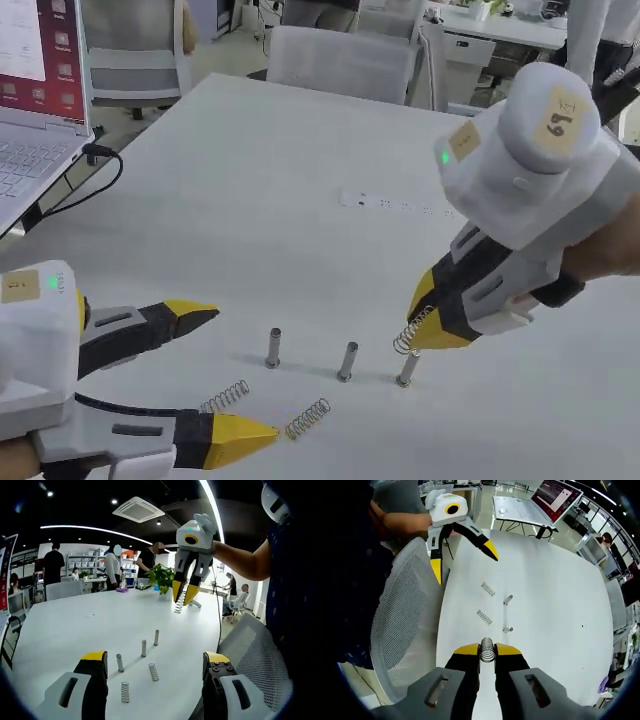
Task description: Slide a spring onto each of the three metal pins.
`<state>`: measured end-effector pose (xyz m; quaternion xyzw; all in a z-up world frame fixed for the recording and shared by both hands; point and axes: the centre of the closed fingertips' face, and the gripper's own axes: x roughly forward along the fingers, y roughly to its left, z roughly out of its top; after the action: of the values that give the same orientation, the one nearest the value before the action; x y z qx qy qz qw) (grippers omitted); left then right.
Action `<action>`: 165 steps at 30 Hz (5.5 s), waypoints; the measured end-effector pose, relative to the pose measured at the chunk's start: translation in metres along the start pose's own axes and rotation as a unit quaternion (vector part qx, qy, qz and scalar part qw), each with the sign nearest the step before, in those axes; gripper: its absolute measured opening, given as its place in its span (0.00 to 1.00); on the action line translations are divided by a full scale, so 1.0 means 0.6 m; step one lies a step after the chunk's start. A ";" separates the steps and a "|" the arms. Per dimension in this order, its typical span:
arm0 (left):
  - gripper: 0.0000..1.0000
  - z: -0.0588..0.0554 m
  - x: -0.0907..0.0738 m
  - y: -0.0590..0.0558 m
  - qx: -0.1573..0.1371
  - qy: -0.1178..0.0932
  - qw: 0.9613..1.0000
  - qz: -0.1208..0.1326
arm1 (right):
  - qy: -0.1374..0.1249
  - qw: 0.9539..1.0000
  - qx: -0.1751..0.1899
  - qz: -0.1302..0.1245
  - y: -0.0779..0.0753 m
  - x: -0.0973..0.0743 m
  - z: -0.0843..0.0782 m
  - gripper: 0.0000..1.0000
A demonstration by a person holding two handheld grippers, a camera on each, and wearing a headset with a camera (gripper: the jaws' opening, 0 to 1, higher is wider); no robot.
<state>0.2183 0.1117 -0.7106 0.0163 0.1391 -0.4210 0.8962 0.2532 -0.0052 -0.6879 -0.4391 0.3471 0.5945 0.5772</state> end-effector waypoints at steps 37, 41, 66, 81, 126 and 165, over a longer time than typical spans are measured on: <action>0.72 0.003 -0.012 0.013 -0.001 0.005 1.000 0.014 | 0.091 0.994 0.065 -0.006 -0.109 0.116 -0.132 0.08; 0.72 0.004 -0.011 0.014 -0.001 0.006 1.000 0.013 | 0.092 0.994 0.066 -0.006 -0.108 0.121 -0.135 0.08; 0.70 -0.002 -0.016 0.018 -0.003 0.008 1.000 0.012 | 0.101 0.993 0.069 0.002 -0.106 0.164 -0.143 0.08; 0.68 -0.003 -0.017 0.011 -0.003 0.007 1.000 0.006 | 0.107 0.991 0.079 -0.006 -0.095 0.201 -0.156 0.08; 0.67 0.002 -0.011 0.004 -0.003 0.010 1.000 -0.004 | 0.071 0.994 0.084 -0.018 -0.097 0.199 -0.158 0.24; 0.66 -0.004 0.026 -0.009 -0.004 0.032 0.999 -0.024 | -0.198 0.955 0.182 -0.121 -0.061 0.081 -0.130 0.63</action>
<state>0.2233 0.0970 -0.7164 0.0230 0.1696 -0.4410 0.8811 0.3013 -0.0552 -0.7584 -0.2388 0.2719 0.5220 0.7724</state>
